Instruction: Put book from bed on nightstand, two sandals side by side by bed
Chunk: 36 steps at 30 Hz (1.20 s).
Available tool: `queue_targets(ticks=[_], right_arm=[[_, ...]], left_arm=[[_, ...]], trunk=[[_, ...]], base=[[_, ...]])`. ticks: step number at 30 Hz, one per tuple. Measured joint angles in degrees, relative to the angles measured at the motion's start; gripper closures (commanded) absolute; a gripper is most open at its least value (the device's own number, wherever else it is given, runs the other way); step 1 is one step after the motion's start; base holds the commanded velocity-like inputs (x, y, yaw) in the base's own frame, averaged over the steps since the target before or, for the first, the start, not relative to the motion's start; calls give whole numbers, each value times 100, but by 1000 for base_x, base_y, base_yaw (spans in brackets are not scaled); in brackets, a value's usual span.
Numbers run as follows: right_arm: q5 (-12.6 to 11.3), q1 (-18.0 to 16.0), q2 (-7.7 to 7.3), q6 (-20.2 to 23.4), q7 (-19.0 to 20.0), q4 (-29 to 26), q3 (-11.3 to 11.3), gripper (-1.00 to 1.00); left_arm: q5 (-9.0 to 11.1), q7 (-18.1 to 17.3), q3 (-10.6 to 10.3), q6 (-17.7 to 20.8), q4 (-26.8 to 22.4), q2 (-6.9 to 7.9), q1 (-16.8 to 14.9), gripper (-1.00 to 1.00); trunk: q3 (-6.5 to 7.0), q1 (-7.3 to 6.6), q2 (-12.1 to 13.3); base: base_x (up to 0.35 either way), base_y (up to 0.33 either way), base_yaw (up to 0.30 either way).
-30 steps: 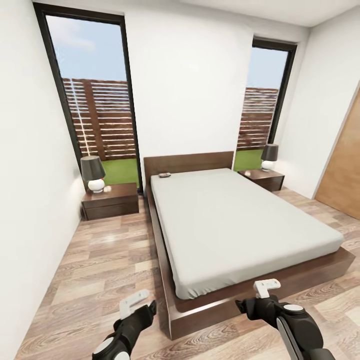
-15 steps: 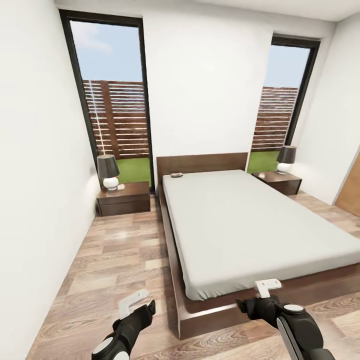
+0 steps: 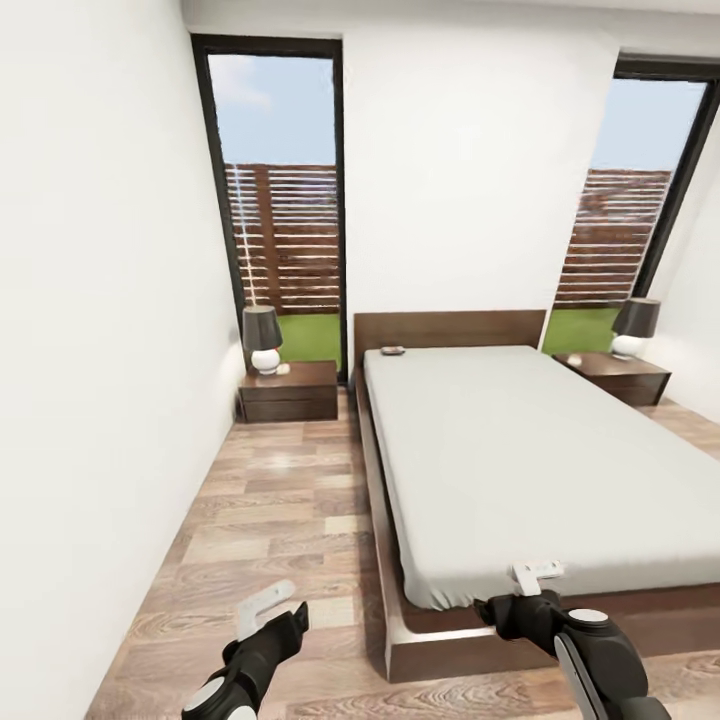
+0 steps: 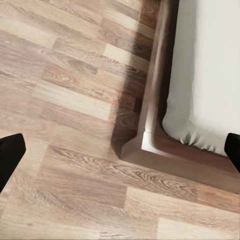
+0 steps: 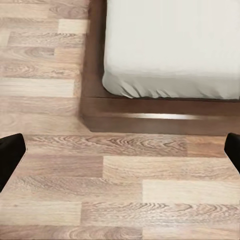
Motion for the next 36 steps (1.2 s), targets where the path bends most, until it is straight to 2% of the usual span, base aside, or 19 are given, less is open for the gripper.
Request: queue_targets(ticks=[16,33,36], right_arm=[[-5,-8,-13,-20,10,41,-4,-100],[-10,31,-60,-45,37,101,-27,-100],[-28,36,-142,-52,57,105,-159,-100]], left_arm=[[-41,35,50,1,8,7,5,-100],[-35,55,20,4,11,6,5,-100],[-29,60,1,4,13,2,0,-100]], trunk=[[0,-2,1],[0,-2,0],[0,0,1]], base=[[108,233,257],[227,256,45],[138,132,6]])
